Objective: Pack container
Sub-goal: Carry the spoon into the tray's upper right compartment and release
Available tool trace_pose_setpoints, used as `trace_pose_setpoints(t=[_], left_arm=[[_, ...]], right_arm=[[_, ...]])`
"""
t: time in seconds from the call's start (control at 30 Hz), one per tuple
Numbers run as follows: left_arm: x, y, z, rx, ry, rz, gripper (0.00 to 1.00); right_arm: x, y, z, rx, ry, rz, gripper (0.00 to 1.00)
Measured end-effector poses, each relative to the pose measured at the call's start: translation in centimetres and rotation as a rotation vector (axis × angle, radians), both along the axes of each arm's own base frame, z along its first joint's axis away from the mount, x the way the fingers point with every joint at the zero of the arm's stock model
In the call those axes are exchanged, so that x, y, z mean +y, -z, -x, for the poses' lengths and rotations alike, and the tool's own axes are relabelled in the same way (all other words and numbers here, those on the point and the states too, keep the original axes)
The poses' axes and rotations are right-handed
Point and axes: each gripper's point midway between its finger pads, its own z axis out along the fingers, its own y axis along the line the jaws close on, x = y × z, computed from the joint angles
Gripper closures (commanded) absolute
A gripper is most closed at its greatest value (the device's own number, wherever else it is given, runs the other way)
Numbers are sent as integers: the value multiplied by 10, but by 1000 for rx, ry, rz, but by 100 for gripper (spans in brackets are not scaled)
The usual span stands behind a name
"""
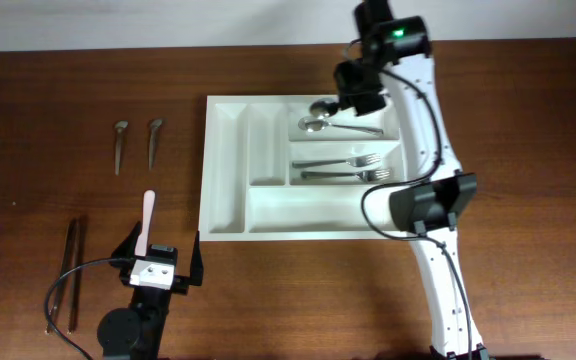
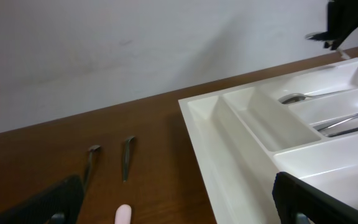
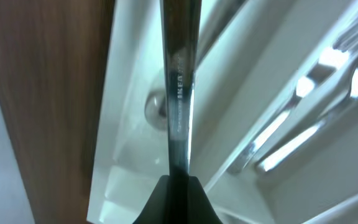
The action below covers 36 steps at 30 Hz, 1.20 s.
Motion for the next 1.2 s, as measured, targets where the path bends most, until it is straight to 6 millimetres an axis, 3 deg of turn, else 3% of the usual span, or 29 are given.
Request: trace_pose_setpoints(t=[0.13,0.63,1.03,1.07,1.2], left_arm=[[0,0,0,0,0,0,1],[0,0,0,0,0,0,1],[0,0,0,0,0,0,1],[0,0,0,0,0,0,1],[0,0,0,0,0,0,1]], right_arm=[[9,1,1,-8,52,39,96],[-8,3,-5,-13,214,95,96],[-10,36,0,72,251,126,96],[-11,39,0,78,252,128,96],[-13,46,1,90,257,145,76]])
